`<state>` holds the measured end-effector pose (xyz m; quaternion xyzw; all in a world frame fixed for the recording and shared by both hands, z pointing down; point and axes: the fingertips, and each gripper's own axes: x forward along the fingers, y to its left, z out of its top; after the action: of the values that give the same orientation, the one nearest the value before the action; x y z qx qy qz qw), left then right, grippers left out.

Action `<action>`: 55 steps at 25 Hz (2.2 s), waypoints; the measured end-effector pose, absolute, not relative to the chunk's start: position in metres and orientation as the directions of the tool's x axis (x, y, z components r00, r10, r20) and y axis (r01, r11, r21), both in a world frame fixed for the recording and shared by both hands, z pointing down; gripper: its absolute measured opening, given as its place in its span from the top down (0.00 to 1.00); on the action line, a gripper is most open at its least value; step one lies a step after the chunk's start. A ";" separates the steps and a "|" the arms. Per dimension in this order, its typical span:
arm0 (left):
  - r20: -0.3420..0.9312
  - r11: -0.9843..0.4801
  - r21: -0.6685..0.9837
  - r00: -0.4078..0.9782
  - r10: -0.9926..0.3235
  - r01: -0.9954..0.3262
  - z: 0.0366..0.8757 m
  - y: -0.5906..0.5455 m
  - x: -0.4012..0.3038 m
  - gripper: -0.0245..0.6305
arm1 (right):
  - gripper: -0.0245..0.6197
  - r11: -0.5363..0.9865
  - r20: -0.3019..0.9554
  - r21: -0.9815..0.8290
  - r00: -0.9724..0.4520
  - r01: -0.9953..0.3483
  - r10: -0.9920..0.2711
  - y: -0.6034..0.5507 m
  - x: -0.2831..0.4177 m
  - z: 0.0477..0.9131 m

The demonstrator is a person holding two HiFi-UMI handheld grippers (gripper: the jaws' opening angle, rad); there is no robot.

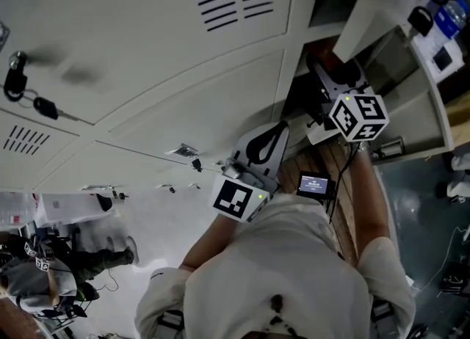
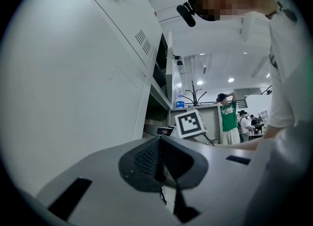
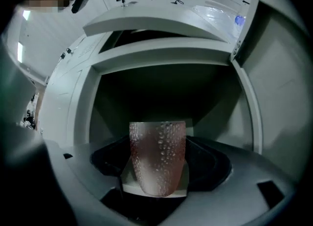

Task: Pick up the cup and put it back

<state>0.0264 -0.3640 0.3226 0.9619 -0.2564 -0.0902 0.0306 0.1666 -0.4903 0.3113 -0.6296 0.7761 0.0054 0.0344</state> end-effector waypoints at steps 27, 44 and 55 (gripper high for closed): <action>-0.137 -0.876 0.065 0.865 -0.482 -0.478 0.330 -0.352 0.017 0.95 | 0.40 0.204 0.047 -0.036 -0.206 -0.978 -0.978 -0.555 0.169 0.330; -0.117 -0.868 0.067 0.860 -0.496 -0.492 0.335 -0.318 0.033 0.95 | 0.82 0.146 -0.114 -0.135 -0.131 -0.980 -0.985 -0.446 0.183 0.309; -0.102 -0.849 0.060 0.843 -0.529 -0.525 0.338 -0.278 0.064 0.95 | 0.92 0.229 -0.108 -0.054 -0.222 -0.972 -0.969 -0.321 0.170 0.321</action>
<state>0.0645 -0.2776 0.3377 0.9598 -0.2745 -0.0573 0.0146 0.1704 -0.3212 0.3213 -0.6208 0.7817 0.0126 0.0590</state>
